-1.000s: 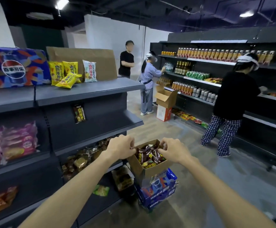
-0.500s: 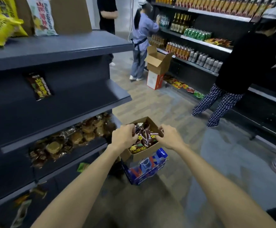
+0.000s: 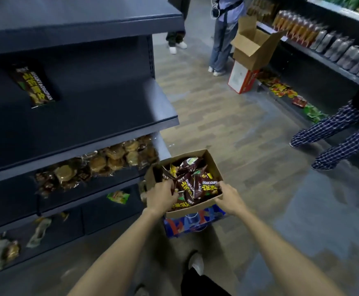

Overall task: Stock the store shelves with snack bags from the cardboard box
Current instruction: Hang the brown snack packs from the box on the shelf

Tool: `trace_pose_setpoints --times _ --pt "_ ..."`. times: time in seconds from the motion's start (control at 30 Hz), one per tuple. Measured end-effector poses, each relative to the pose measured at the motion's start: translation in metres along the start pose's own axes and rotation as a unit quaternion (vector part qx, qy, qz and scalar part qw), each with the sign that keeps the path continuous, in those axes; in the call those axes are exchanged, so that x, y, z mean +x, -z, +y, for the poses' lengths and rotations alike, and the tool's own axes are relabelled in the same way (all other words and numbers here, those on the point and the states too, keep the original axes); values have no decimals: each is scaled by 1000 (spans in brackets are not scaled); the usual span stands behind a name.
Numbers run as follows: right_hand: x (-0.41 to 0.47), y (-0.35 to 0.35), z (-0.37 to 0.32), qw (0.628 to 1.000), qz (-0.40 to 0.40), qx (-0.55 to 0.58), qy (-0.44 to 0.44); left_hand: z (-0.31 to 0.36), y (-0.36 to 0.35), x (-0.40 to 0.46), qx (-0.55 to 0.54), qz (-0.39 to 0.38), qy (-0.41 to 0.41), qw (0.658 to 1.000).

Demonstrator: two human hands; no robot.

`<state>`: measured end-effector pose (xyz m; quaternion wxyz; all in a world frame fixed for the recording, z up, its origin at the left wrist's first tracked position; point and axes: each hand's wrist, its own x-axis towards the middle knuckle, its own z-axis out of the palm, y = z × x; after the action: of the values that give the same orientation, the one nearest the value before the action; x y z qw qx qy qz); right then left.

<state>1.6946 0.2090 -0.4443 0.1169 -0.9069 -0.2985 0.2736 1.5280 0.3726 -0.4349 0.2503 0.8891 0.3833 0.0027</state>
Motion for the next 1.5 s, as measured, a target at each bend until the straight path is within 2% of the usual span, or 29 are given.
trace_pose_setpoints --times 0.13,0.3,0.53,0.67,0.83,1.0,1.1,1.27,1.37,1.5 --pt "41 -3 21 998 -58 -19 20 10 -25 10 -14 17 64 998" --pt "72 -16 31 991 -113 -33 61 -3 -51 11 -23 -13 126 992" --pt "100 -38 36 965 -143 -165 141 -30 -68 35 -112 7 116 987" --pt "114 -43 38 949 -154 -219 167 -44 -80 54 -112 -22 103 988" --pt "133 -52 39 940 -134 -253 187 -50 -98 80 -147 -8 66 987" --pt "154 -61 36 944 -127 -241 185 -67 -123 106 -99 -44 49 993" --pt "165 -66 37 935 -133 -265 194 -73 -130 116 -82 -46 37 995" --pt "171 -66 38 931 -118 -280 204 -72 -144 130 -2 -87 53 995" --pt "163 -59 35 926 -73 -297 221 -69 -138 141 26 -123 35 991" --pt "151 -44 23 954 18 -231 190 -57 -122 155 -16 -138 17 990"
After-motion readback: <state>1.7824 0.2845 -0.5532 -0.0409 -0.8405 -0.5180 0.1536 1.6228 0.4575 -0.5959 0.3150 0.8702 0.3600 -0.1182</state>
